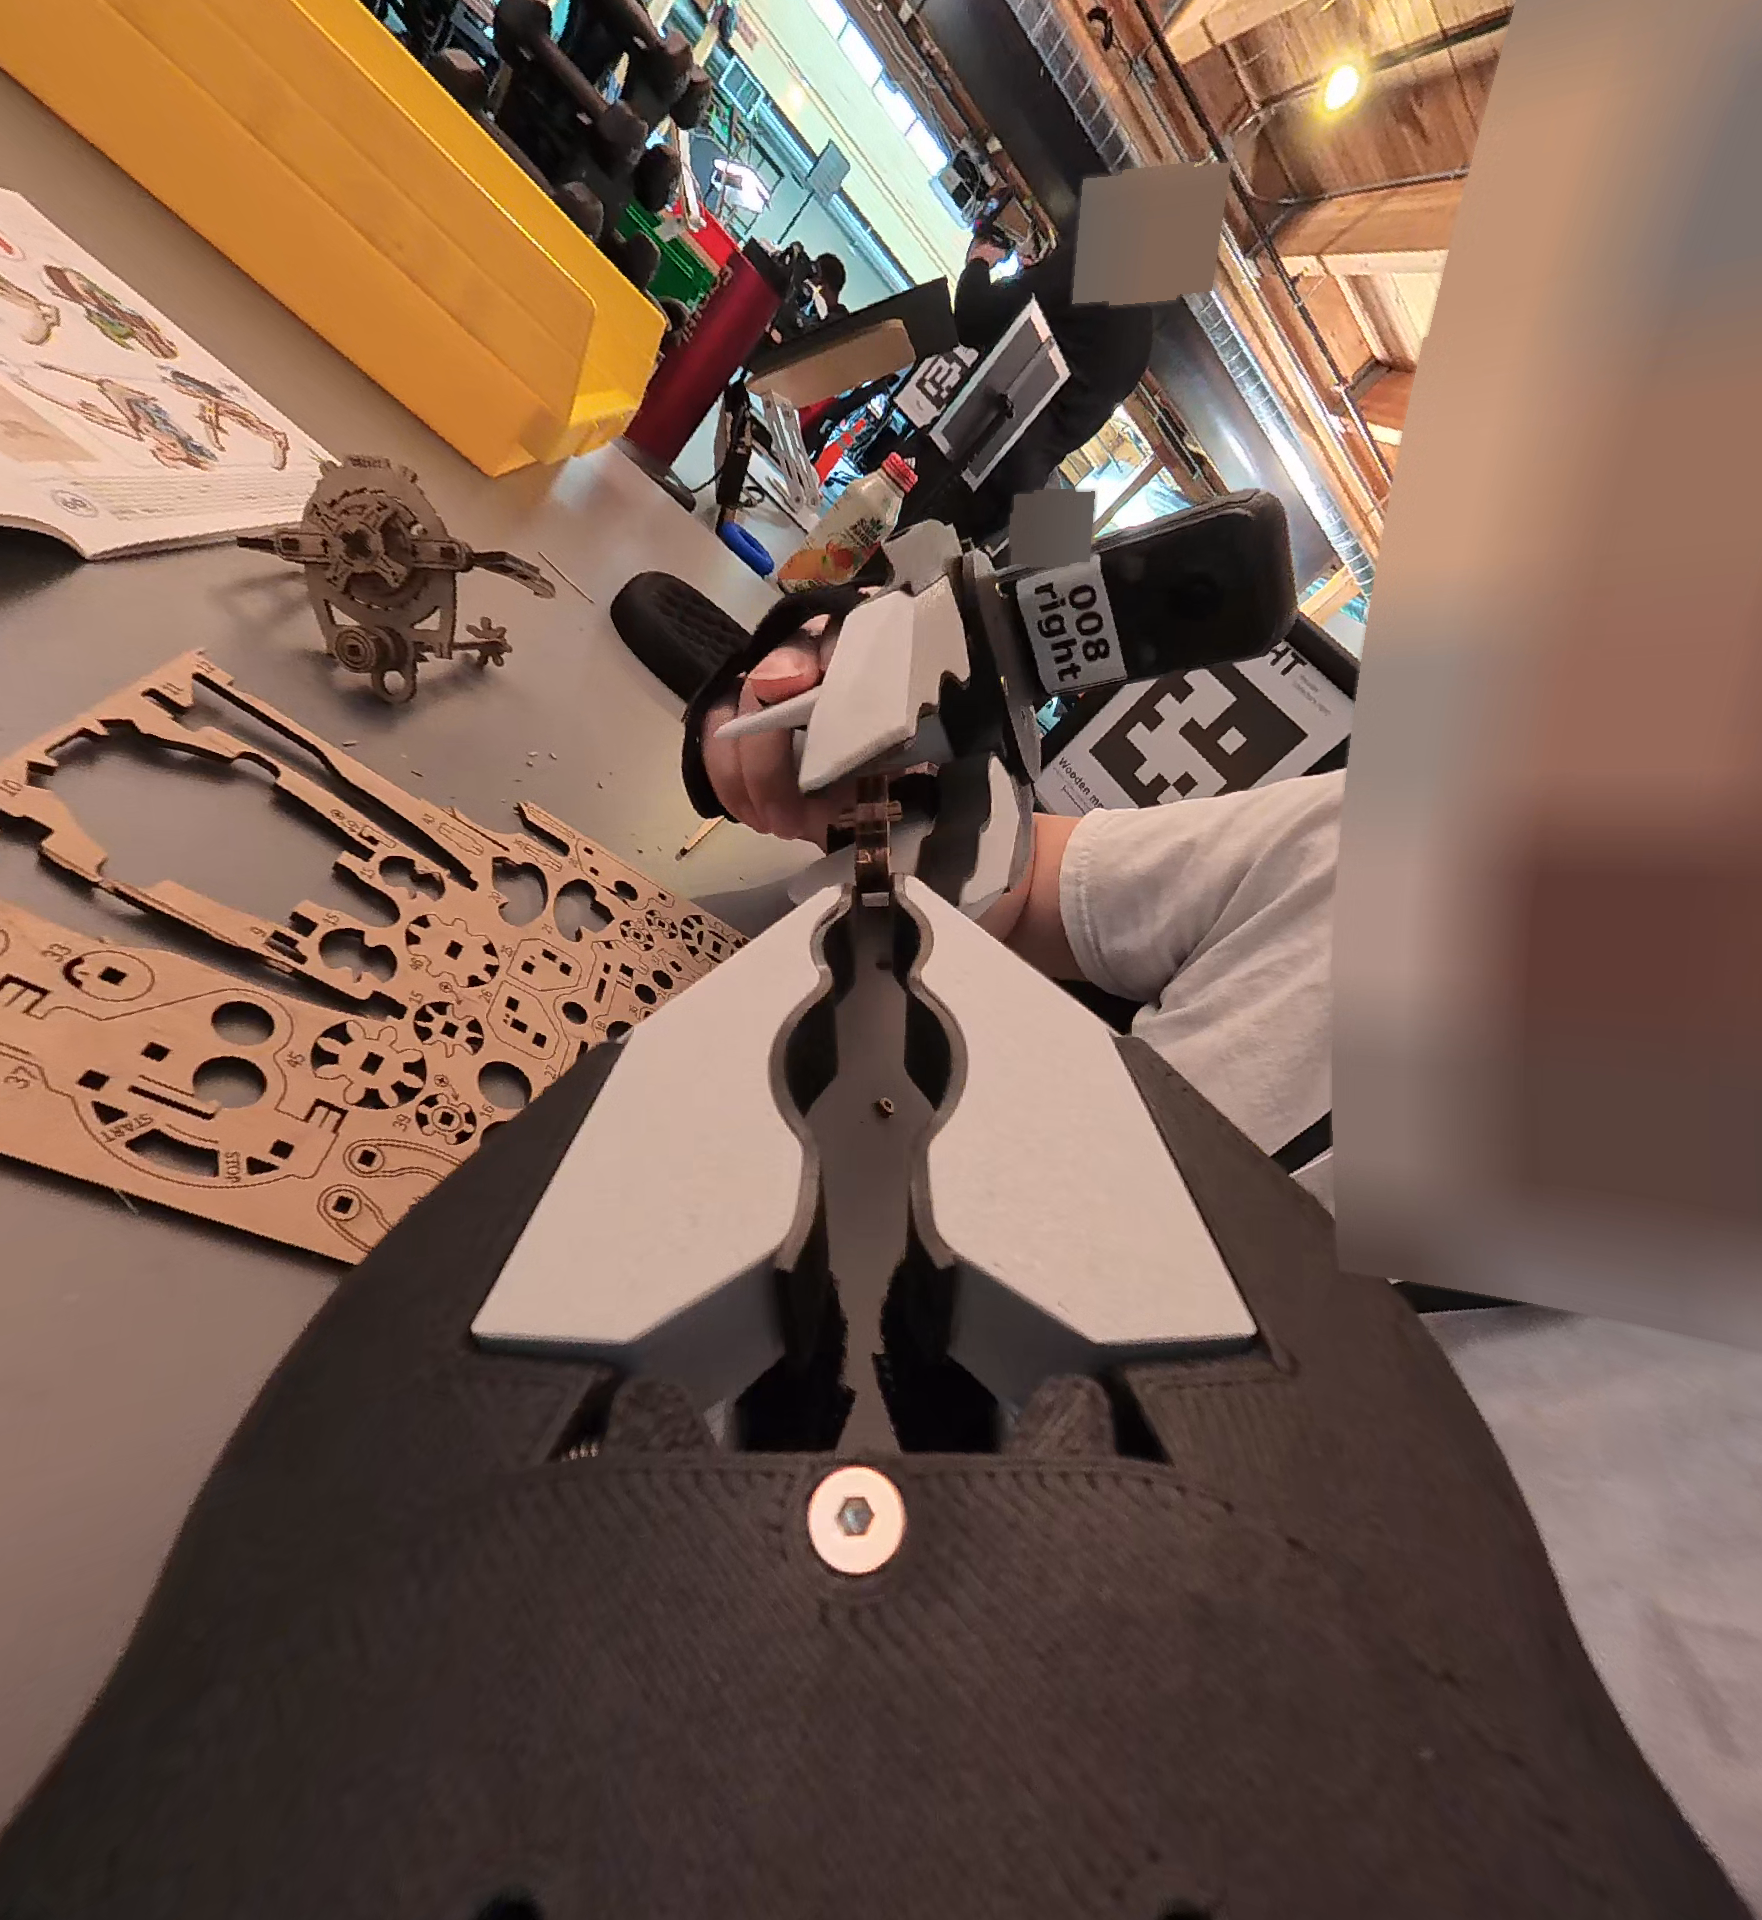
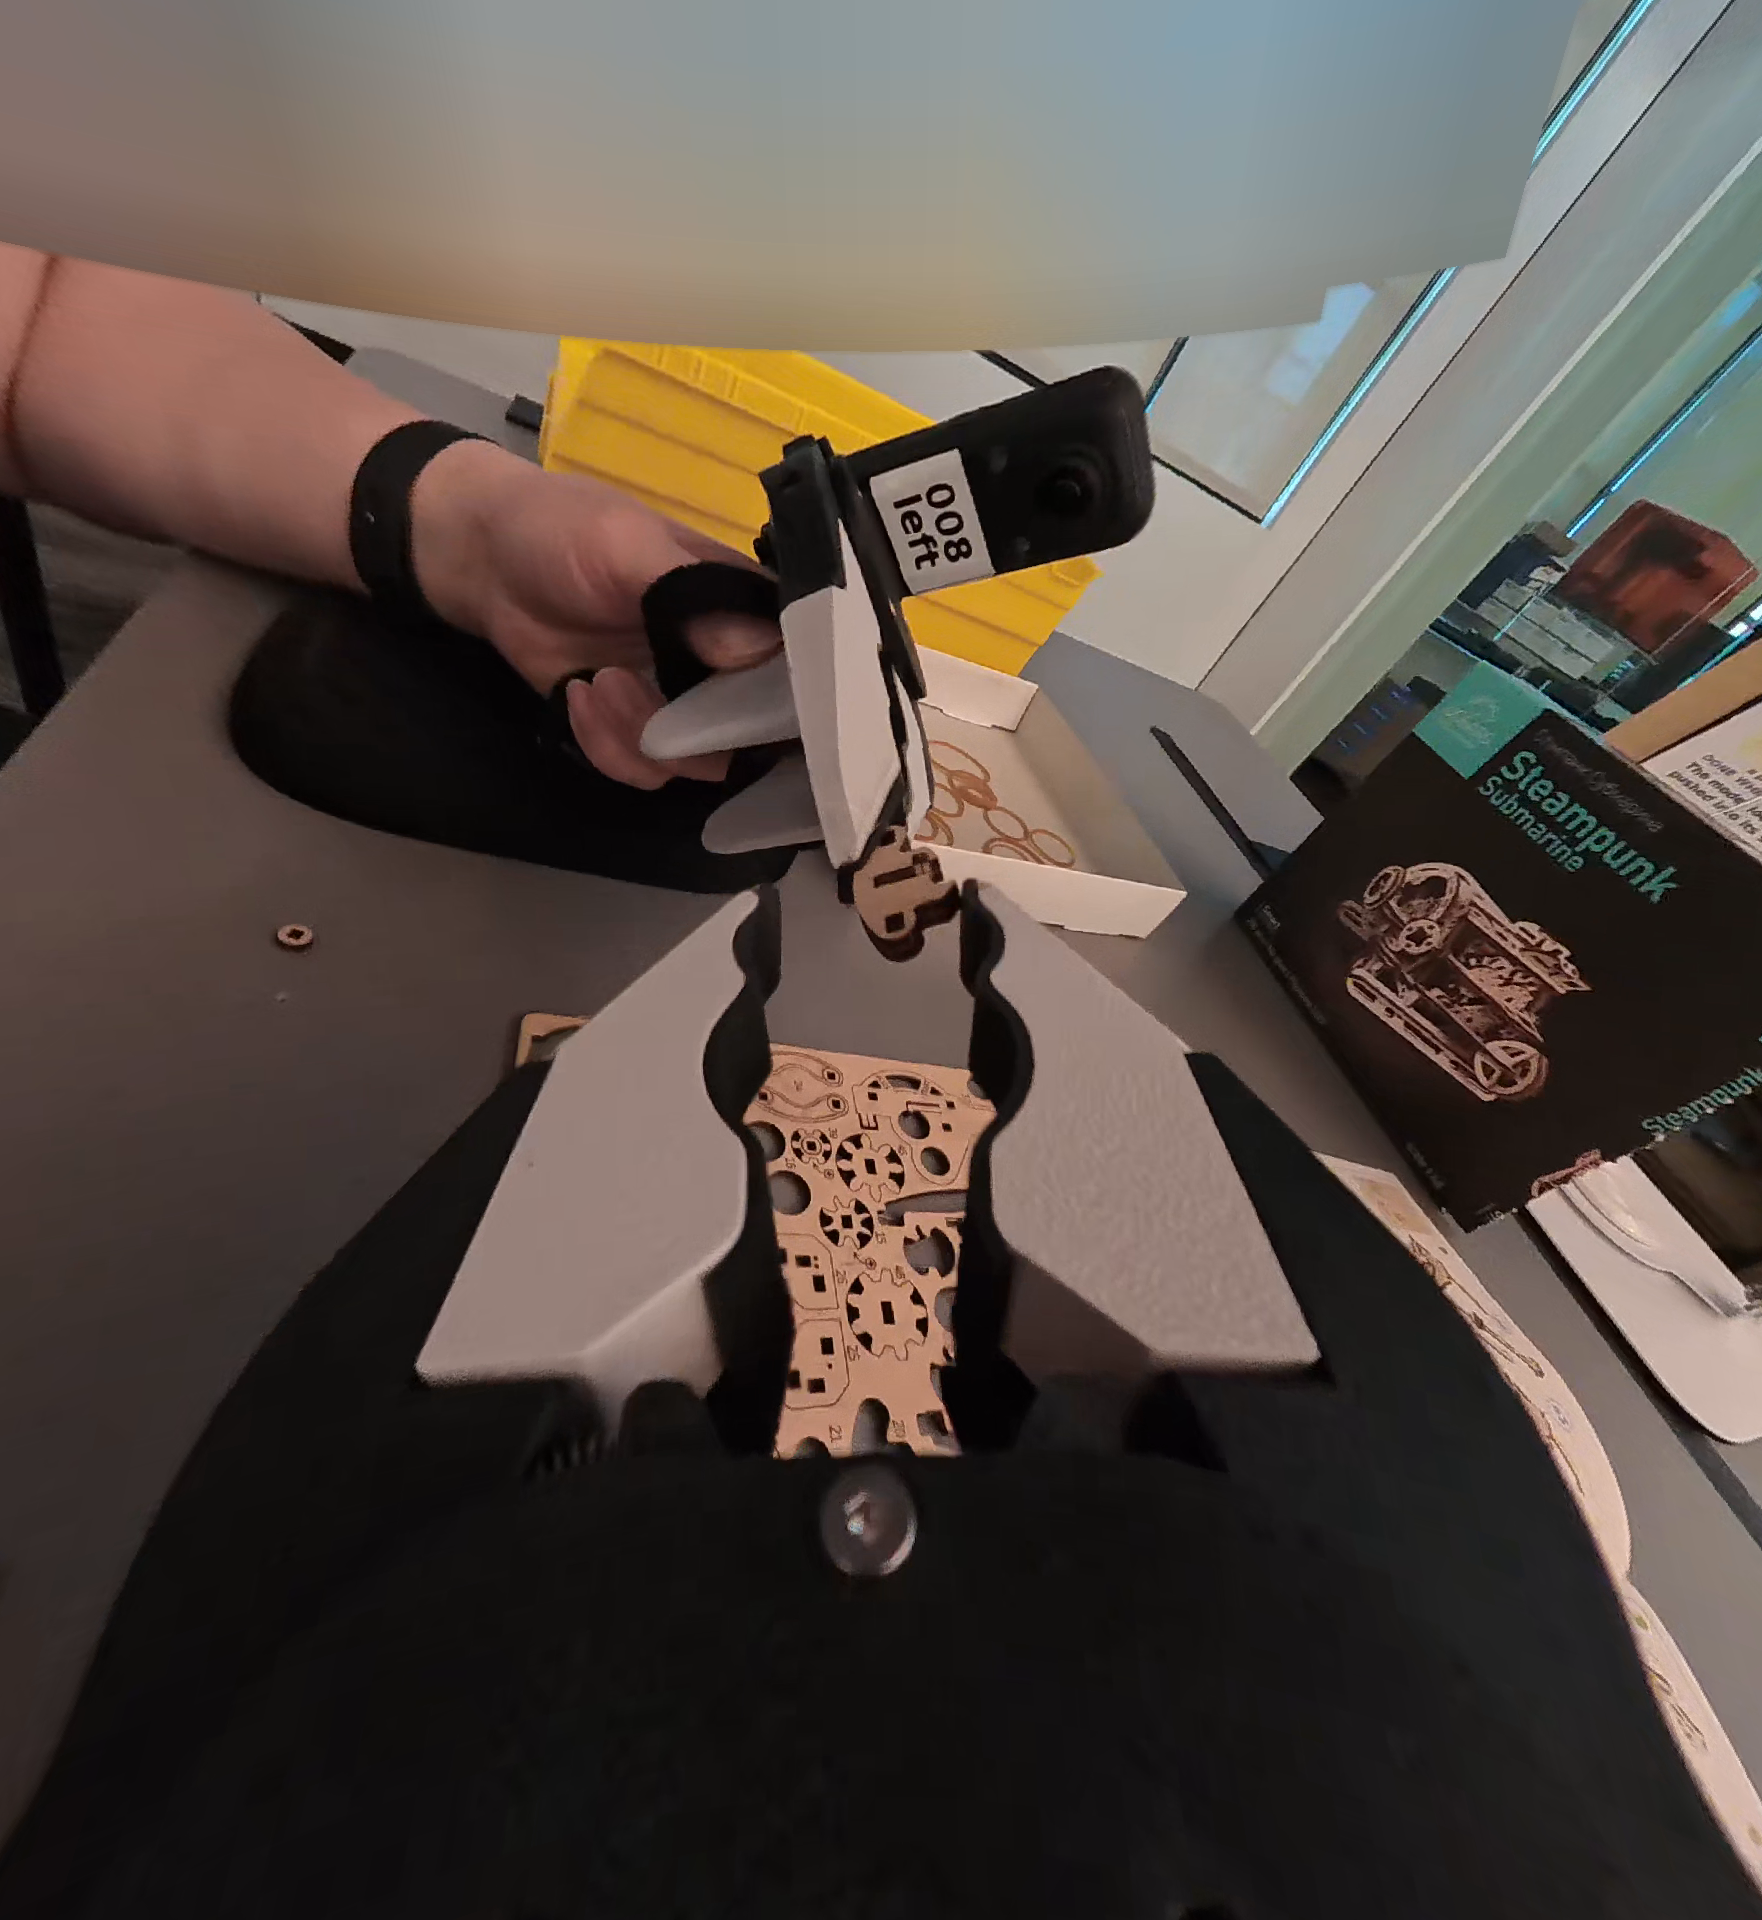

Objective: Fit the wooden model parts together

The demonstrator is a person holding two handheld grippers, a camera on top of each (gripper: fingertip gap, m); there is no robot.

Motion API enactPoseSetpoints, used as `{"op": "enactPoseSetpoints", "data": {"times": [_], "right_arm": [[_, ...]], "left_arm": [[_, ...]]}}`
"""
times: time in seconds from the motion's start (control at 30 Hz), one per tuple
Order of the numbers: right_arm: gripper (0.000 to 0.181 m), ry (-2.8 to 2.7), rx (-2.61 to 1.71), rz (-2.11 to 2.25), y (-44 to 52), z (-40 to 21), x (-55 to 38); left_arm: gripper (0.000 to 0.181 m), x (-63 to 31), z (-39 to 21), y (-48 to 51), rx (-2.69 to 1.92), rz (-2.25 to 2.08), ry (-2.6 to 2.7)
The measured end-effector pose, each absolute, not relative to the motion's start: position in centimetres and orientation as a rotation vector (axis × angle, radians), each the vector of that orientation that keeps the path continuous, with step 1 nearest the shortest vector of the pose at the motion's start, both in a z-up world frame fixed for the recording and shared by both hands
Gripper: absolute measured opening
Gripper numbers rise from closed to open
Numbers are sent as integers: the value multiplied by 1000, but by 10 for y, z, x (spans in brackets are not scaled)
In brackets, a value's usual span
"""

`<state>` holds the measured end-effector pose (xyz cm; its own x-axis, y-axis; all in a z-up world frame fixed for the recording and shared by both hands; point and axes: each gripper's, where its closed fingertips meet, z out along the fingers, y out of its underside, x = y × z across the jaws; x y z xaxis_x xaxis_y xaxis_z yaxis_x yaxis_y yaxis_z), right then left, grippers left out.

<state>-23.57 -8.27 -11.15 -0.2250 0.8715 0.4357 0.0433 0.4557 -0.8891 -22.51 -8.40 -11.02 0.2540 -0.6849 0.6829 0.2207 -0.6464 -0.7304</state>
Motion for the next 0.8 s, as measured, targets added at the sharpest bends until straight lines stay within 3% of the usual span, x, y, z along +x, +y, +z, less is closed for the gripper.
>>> {"op": "enactPoseSetpoints", "data": {"times": [0.23, 0.8], "right_arm": [[17, -1598, -815, 873, -76, -110, -235], [17, -1599, -833, 897, -75, -111, -235]], "left_arm": [[4, -225, -112, -84, -1769, -1499, 430], [4, -225, -112, -83, -1771, -1480, 432]]}}
